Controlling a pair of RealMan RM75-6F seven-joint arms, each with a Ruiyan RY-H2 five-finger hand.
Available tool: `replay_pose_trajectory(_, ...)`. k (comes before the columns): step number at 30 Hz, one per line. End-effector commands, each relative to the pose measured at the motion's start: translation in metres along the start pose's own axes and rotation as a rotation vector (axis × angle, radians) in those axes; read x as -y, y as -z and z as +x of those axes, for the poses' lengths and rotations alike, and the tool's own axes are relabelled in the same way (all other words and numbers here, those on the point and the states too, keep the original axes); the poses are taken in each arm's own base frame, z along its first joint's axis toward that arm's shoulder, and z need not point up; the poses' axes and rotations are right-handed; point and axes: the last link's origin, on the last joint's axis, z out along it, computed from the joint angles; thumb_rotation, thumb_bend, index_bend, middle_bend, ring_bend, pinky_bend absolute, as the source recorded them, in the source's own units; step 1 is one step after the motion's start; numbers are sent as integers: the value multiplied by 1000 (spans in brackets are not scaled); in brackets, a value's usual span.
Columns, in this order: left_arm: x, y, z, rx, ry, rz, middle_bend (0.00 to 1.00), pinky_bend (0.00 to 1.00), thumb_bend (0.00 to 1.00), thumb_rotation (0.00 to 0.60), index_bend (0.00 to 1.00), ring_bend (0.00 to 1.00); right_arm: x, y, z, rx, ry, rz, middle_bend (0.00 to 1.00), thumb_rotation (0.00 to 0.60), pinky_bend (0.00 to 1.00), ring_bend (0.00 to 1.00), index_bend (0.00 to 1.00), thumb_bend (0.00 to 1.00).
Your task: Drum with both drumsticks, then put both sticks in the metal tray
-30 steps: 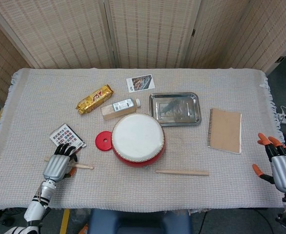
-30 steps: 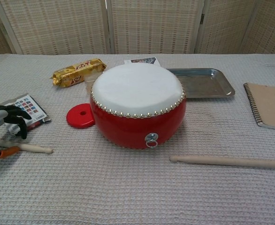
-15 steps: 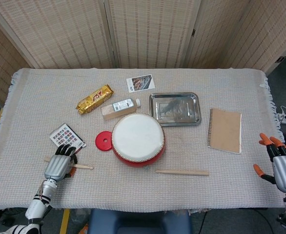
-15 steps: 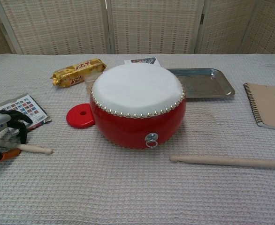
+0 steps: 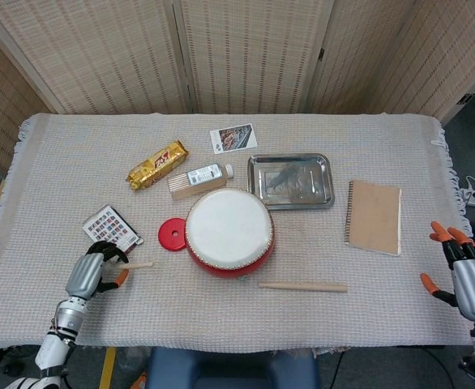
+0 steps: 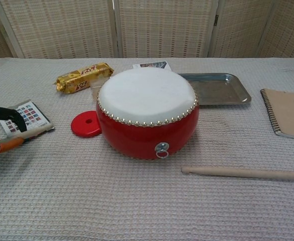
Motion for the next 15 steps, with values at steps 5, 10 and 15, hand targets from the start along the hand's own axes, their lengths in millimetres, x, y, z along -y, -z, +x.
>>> replay_pose_trajectory(5,12,8,28,-12,690,9,422,155,480,600,619,217,2,0,-2,15,3,0,242,600,247,106,69,182)
replay_pose_trajectory(10,20,6,28,41,952,43,424,185,479,600,594,243,2,0,-2,14,7,-1,242,600,247,106,69,182)
replay_pose_trajectory(15,26,3,25,83,1172,74,423,220,479,600,564,270,3,-1,2,6,6,1,242,600,247,106,69,182)
